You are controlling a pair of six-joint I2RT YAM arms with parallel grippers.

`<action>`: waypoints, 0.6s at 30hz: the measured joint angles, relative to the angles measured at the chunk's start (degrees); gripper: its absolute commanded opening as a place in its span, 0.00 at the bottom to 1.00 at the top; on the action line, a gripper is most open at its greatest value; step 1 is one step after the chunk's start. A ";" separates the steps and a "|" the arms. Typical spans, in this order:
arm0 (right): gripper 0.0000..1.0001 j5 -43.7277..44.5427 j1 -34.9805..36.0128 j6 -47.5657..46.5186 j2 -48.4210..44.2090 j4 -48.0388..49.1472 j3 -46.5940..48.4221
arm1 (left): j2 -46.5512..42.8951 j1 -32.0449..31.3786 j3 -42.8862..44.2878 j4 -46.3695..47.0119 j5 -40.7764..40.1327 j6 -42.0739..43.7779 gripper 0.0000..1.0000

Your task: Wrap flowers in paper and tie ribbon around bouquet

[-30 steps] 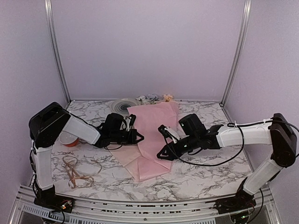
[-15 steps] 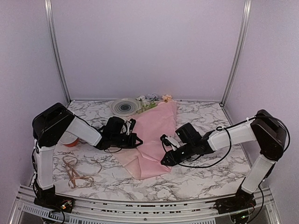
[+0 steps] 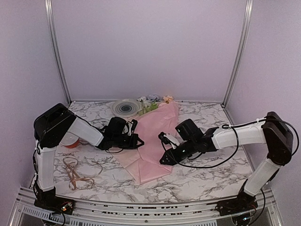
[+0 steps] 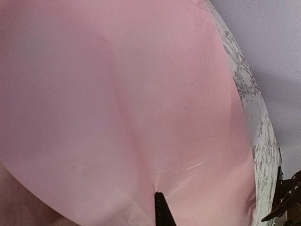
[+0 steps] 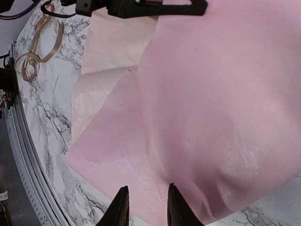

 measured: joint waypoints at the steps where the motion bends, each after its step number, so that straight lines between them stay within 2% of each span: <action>1: 0.26 -0.46 0.11 -0.15 0.15 0.00 1.18 | 0.00 0.00 0.09 -0.11 -0.02 0.04 0.00; 6: 0.23 -1.97 0.11 -0.63 5.16 1.81 8.37 | 0.00 0.00 0.09 -0.63 -0.22 0.04 0.00; 9: 0.22 -2.93 0.26 -0.55 10.01 3.72 9.33 | 0.00 0.00 0.09 -0.81 -0.59 0.04 0.02; 14: 0.19 -3.21 0.85 -0.28 14.91 4.63 8.66 | -0.04 0.02 0.13 -0.85 -1.07 0.31 0.27; 18: 0.19 -2.62 0.92 0.37 14.99 4.87 8.63 | -1.03 0.02 0.35 -1.73 -2.21 0.83 0.38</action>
